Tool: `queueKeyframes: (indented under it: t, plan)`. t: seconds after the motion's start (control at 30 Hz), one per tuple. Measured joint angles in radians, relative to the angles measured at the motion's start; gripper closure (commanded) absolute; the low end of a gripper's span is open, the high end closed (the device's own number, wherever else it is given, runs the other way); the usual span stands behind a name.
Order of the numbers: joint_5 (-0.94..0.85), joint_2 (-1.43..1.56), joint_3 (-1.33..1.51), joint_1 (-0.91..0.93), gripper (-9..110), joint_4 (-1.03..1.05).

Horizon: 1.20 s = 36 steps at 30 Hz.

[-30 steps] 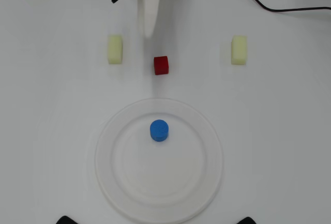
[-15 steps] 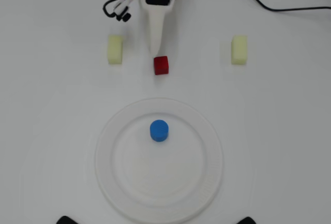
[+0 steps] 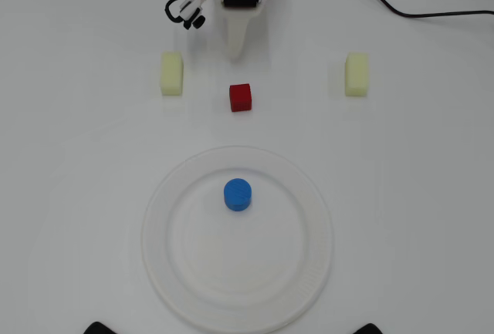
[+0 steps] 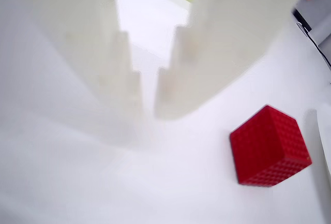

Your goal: Grasp a blue block and put it in the dish.

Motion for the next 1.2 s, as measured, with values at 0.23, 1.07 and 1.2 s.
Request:
queueKeyframes:
  t: [0.23, 1.07, 1.2]
  plan:
    - [-0.009, 0.0, 0.051, 0.0, 101, 0.003]
    - [-0.02, 0.002, 0.054, -0.009, 101, 0.003]
    - [-0.02, 0.002, 0.054, -0.009, 101, 0.003]
